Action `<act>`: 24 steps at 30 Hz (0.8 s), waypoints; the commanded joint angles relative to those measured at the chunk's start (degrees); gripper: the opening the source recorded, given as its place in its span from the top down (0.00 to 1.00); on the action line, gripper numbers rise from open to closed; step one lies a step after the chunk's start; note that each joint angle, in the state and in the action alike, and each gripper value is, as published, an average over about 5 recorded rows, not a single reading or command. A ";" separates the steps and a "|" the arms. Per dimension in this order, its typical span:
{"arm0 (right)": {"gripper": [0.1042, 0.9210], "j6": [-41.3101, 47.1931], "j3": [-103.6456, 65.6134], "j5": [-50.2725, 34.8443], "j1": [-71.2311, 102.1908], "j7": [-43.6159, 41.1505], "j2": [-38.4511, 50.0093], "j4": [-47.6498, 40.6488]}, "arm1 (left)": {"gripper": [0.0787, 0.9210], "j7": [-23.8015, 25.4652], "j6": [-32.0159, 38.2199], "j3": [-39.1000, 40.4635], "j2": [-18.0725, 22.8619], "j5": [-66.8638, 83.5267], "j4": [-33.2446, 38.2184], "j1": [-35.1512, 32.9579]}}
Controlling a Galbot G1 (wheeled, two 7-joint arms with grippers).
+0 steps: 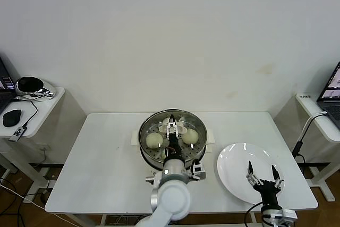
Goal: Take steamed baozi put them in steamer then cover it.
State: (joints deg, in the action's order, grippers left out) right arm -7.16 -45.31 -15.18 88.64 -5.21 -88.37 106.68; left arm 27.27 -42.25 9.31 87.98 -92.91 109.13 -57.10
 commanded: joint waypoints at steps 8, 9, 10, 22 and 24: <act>0.12 -0.24 3.28 -0.93 0.76 -0.49 2.25 0.75 | 0.12 -26.87 16.79 -16.97 -7.74 41.68 14.20 -9.92; 0.12 -0.25 4.28 -1.03 0.99 -0.45 2.96 0.98 | 0.12 -28.77 19.26 -19.55 -8.49 46.74 14.90 -11.07; 0.12 -0.33 5.35 -1.09 1.28 -0.40 3.71 1.24 | 0.12 -29.89 21.56 -22.70 -9.02 51.97 15.79 -12.45; 0.12 0.37 11.22 -0.34 6.65 1.00 6.35 4.18 | 0.12 -31.80 38.80 -50.83 -8.18 91.98 14.75 -34.47; 0.12 0.28 11.44 -0.12 7.96 1.16 6.47 4.51 | 0.12 -31.75 40.75 -51.44 -7.99 95.07 13.01 -37.26</act>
State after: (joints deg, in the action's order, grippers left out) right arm -7.05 -37.52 -15.66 92.39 -4.70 -83.71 109.67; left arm 2.42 -30.92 -21.81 80.98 -33.67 123.66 -76.01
